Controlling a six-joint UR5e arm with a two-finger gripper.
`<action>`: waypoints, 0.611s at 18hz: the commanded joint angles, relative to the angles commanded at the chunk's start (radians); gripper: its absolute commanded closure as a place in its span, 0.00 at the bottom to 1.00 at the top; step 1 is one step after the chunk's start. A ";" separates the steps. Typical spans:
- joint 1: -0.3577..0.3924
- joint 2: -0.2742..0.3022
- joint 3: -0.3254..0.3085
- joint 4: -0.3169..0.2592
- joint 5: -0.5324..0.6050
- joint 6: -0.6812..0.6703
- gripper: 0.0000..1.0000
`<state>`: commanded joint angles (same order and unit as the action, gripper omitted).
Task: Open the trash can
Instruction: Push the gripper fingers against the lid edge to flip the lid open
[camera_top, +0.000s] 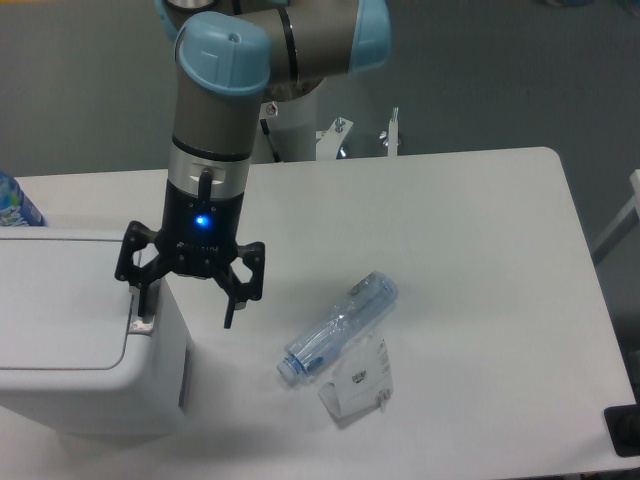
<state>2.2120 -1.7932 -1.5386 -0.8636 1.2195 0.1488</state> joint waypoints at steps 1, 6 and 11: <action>0.000 0.000 0.000 0.000 0.002 0.000 0.00; 0.000 -0.006 0.000 0.000 0.020 0.000 0.00; 0.000 -0.002 0.002 0.000 0.020 -0.005 0.00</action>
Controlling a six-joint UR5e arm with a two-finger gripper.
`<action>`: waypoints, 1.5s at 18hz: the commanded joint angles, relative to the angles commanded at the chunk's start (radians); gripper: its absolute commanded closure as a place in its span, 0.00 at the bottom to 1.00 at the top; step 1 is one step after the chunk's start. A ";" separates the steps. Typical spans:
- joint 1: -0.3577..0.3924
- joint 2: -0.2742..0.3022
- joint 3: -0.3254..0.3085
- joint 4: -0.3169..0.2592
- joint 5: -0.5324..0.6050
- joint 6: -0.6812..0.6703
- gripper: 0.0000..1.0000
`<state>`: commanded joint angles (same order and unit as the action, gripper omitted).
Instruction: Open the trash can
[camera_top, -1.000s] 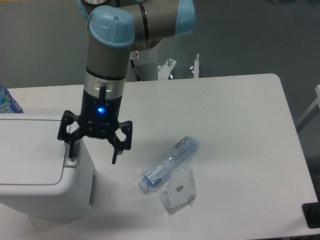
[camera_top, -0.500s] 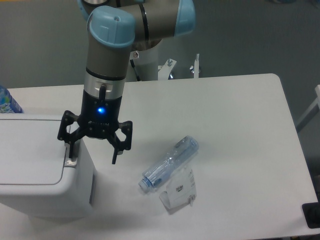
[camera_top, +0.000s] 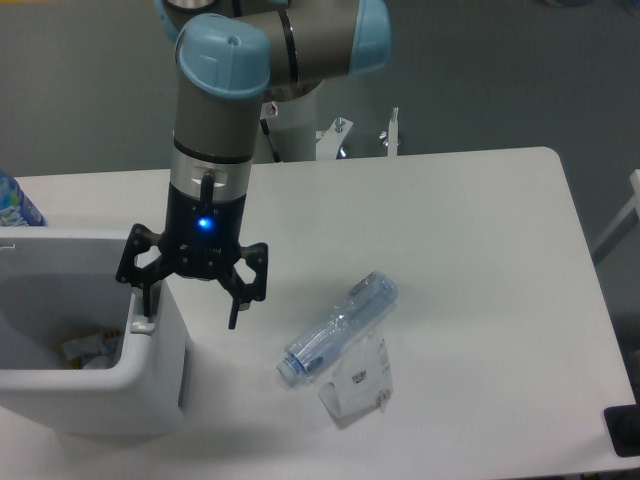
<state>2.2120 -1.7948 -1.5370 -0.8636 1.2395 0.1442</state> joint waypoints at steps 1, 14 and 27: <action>0.000 0.002 0.002 0.000 0.000 0.000 0.00; 0.187 -0.012 0.028 0.017 0.015 0.153 0.00; 0.377 -0.159 0.040 0.023 0.265 0.583 0.00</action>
<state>2.5891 -1.9541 -1.4972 -0.8406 1.5047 0.7268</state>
